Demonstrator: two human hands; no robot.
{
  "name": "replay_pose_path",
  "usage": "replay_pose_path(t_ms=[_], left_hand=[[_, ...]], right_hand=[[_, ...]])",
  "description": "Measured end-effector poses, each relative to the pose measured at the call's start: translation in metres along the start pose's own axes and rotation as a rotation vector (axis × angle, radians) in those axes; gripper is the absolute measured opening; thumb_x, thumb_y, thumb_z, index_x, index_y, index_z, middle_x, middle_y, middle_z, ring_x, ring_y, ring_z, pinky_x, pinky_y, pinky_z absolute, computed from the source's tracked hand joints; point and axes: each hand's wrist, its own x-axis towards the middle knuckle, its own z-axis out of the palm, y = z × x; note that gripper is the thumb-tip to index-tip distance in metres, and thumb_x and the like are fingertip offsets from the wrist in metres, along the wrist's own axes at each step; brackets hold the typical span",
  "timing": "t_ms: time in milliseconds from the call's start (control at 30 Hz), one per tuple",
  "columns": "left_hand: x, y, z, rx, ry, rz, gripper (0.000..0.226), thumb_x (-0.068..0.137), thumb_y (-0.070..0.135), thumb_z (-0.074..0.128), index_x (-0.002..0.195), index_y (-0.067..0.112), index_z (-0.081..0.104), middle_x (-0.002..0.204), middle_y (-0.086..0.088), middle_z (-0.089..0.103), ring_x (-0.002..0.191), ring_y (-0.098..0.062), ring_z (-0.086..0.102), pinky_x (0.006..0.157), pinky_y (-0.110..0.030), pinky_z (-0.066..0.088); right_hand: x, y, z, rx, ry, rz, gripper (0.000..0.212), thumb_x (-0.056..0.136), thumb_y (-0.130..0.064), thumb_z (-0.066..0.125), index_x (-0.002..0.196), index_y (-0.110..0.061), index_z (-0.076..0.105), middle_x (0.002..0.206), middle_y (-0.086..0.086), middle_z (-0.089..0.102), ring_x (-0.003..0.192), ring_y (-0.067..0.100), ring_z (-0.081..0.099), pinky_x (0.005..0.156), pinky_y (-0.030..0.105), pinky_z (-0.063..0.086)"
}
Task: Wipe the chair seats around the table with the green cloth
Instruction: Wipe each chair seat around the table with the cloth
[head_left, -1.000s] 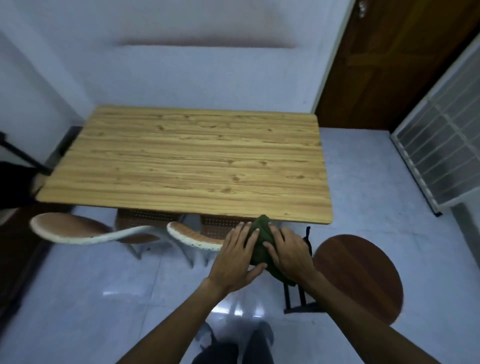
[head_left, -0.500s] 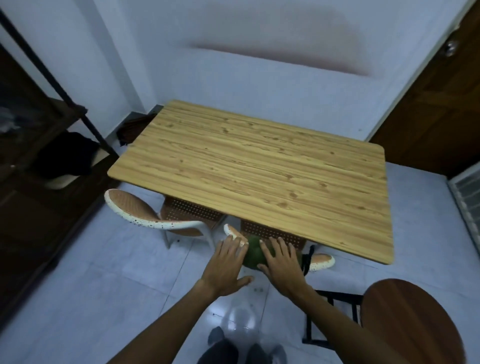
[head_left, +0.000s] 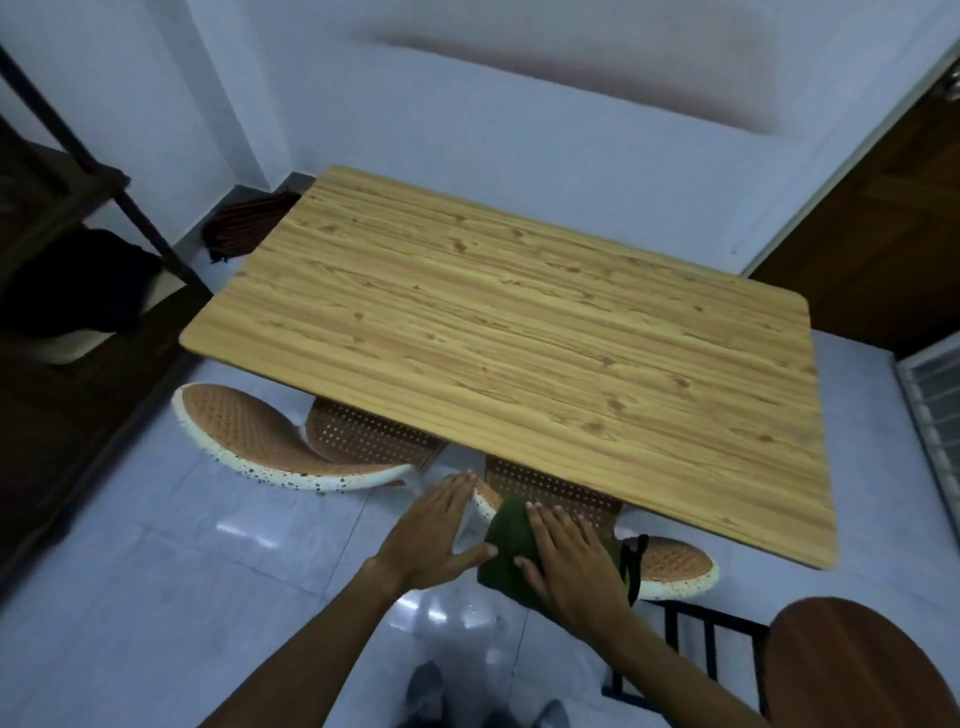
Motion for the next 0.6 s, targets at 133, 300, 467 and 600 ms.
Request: replay_pose_path(t_ms=[133,300,467,600], left_hand=[[0.014,-0.007,0.005,-0.155,0.026,-0.053,0.096,0.083,0.075,0.055,0.153,0.017,0.024,0.157,-0.001,0.036,0.145,-0.011,0.031,0.116,-0.035,0.036],[0.009,-0.016,0.006,-0.193,0.048,-0.053,0.089,0.085,0.074,0.053,0.152,0.022,0.026,0.155,0.0,0.039,0.14,-0.011,0.038,0.111,-0.03,0.042],[0.002,-0.031,-0.005,-0.205,0.115,-0.095,0.081,0.093,0.068,0.044,0.153,0.016,0.025,0.157,-0.003,0.037,0.144,-0.012,0.033,0.115,-0.032,0.037],[-0.003,-0.038,-0.014,-0.202,0.129,-0.131,0.087,0.092,0.072,0.036,0.157,0.018,0.016,0.164,-0.001,0.02,0.151,-0.01,0.015,0.122,-0.036,0.022]], right_hand=[[0.013,-0.011,0.001,-0.031,0.062,0.02,0.066,0.101,-0.057,0.031,0.145,-0.009,0.044,0.142,0.012,0.057,0.13,0.029,0.055,0.104,0.051,0.047],[0.046,-0.044,0.002,-0.008,0.027,0.104,0.067,0.101,-0.055,0.027,0.145,-0.007,0.044,0.141,0.015,0.057,0.128,0.032,0.055,0.103,0.051,0.048],[0.095,-0.072,-0.009,0.149,-0.16,0.191,0.064,0.102,-0.047,0.03,0.151,-0.005,0.028,0.145,0.019,0.048,0.13,0.035,0.049,0.106,0.049,0.042],[0.147,-0.085,-0.014,0.207,-0.335,0.329,0.046,0.098,-0.035,0.047,0.133,-0.004,0.047,0.124,0.016,0.061,0.109,0.033,0.061,0.091,0.044,0.052]])
